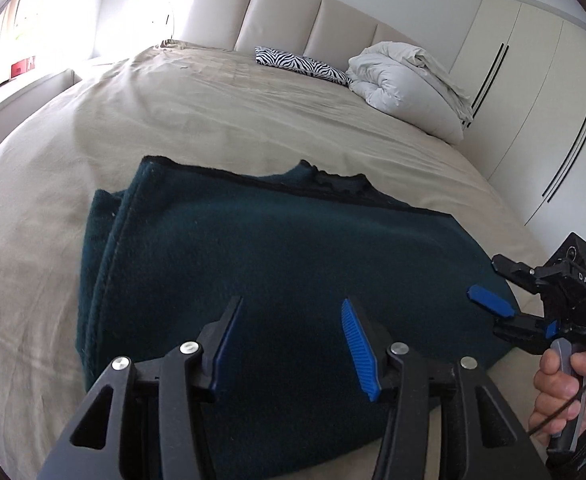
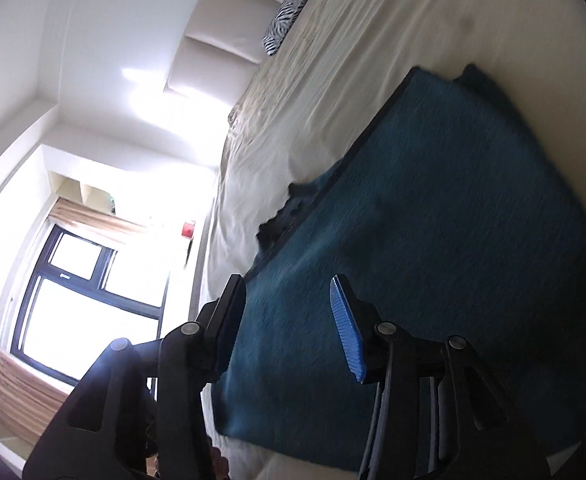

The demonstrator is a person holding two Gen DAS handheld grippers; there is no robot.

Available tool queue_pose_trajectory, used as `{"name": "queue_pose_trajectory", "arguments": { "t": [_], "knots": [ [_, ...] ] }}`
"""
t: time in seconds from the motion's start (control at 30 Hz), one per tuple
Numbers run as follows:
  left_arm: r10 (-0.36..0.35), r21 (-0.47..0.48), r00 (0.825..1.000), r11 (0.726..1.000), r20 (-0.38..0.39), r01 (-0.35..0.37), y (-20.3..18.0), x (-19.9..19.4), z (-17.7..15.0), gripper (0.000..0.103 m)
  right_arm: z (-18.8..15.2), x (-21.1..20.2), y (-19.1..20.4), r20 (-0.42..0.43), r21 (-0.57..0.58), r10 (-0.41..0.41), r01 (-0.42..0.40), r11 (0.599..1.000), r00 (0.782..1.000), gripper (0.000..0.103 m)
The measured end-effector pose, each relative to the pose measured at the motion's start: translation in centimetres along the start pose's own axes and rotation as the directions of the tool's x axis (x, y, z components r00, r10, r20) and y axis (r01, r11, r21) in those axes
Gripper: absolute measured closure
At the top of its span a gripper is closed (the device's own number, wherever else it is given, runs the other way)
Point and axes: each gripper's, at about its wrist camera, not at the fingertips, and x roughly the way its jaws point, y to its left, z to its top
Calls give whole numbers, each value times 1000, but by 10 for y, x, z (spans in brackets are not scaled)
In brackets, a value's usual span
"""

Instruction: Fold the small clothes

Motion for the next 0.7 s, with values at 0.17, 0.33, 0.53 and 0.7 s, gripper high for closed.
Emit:
{"name": "queue_pose_trajectory", "arguments": {
  "t": [0.17,0.33,0.53,0.7],
  "knots": [
    [57,2,996,998,-69,-57,6,4,-31,51,-70,50,-16,-142,76,5,6,997,990,62],
    [33,-36,996,999,-83,-36,21,-1,-34,61,-52,13,-37,-31,109,-14,17,994,999,70],
    [28,-26,997,999,-77,-30,23,-4,-38,61,-27,-67,-67,181,166,-169,139,976,969,70],
    [11,-32,997,999,-74,-14,27,-5,-40,61,-33,-100,-51,245,134,-292,266,955,925,61]
  ]
}}
